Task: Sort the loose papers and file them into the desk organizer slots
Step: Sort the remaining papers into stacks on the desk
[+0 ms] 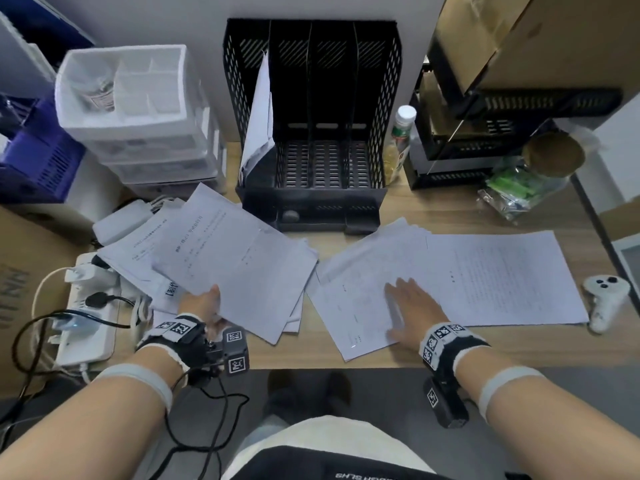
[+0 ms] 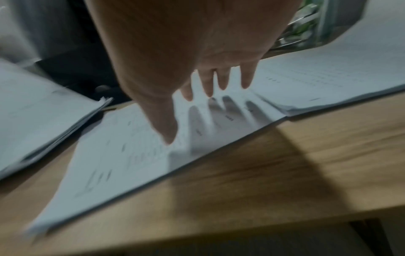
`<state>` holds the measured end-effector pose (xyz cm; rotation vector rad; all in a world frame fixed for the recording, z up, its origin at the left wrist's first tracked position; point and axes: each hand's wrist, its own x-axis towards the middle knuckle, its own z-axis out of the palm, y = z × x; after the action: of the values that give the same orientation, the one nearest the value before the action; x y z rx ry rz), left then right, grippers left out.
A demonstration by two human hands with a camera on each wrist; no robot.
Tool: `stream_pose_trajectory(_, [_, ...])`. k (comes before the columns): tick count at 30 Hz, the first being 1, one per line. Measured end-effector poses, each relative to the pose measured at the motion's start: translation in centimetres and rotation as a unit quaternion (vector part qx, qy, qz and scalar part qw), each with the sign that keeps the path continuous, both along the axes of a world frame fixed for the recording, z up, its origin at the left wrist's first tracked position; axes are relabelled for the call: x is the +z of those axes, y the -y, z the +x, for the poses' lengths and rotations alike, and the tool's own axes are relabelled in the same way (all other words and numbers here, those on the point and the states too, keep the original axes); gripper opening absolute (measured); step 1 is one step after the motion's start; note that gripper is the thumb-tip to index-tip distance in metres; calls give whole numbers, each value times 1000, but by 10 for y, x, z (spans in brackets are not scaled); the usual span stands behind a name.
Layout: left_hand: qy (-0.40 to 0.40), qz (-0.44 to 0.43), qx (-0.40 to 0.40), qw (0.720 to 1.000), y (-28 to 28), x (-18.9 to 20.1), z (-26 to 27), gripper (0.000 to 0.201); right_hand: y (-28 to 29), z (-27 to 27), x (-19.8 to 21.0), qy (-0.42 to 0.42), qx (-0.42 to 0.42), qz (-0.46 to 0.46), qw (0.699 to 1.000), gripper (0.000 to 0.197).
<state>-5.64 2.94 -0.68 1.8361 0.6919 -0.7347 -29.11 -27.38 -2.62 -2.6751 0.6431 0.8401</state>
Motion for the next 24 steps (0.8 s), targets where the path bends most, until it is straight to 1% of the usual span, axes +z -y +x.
stream_pose_trajectory(1, [6, -6, -9, 1000, 0, 0, 0, 37, -8, 1, -1, -12, 42, 21, 999, 108])
stream_pose_trajectory(2, [12, -15, -19, 1000, -4, -9, 5, 42, -15, 2, -2, -27, 72, 34, 996, 118])
stream_pose_trajectory(3, [16, -14, -24, 999, -7, -18, 10, 50, -23, 2, -5, -44, 84, 39, 995, 125])
stream_pose_trajectory(4, [19, -5, -33, 999, -15, -35, 16, 52, -30, 0, -10, -60, 83, 36, 994, 131])
stream_pose_trajectory(5, [27, 2, -37, 999, -23, -50, 22, 50, -37, -1, -14, -74, 80, 24, 994, 135])
stream_pose_trajectory(6, [29, -1, -33, 999, -26, -56, 25, 42, -45, -2, -18, -84, 79, 9, 993, 137])
stream_pose_trajectory(7, [27, -3, -29, 999, -26, -51, 23, 31, -53, -2, -21, -89, 80, -7, 993, 137])
stream_pose_trajectory(8, [29, -14, -21, 999, -20, -30, 15, 25, -61, -2, -23, -87, 84, -21, 992, 134])
stream_pose_trajectory(9, [28, -25, -10, 999, -20, -26, 13, 25, -68, -1, -24, -84, 89, -31, 992, 128])
stream_pose_trajectory(10, [35, -32, 2, 999, -19, -21, 10, 30, -74, -1, -23, -81, 95, -36, 992, 121])
stream_pose_trajectory(12, [42, -37, 17, 998, -23, -21, 11, 39, -81, -1, -21, -66, 113, -37, 991, 107])
stream_pose_trajectory(13, [45, -36, 15, 998, -19, -12, 7, 40, -80, -4, -18, -53, 117, -33, 991, 100])
stream_pose_trajectory(16, [72, -40, 10, 997, -22, -17, 9, 45, -67, -9, 0, 1, 109, 5, 994, 67])
stream_pose_trajectory(17, [83, -38, -1, 996, -24, -22, 11, 48, -60, -10, 7, 20, 90, 17, 996, 59])
stream_pose_trajectory(18, [92, -37, -11, 995, -25, -31, 14, 49, -53, -8, 13, 38, 54, 22, 998, 54])
stream_pose_trajectory(20, [100, -36, -34, 994, -25, -43, 19, 51, -37, -1, 24, 82, -69, 5, 994, 45])
stream_pose_trajectory(21, [101, -31, -48, 993, -25, -48, 22, 54, -29, 4, 29, 117, -144, -7, 983, 36])
stream_pose_trajectory(22, [102, -24, -62, 993, -26, -57, 26, 59, -21, 10, 35, 154, -213, -13, 965, 28])
stream_pose_trajectory(23, [111, -24, -68, 991, -27, -70, 32, 65, -15, 15, 41, 187, -271, -12, 944, 23])
stream_pose_trajectory(24, [114, -23, -79, 990, -27, -81, 36, 71, -10, 20, 46, 216, -312, -6, 925, 22])
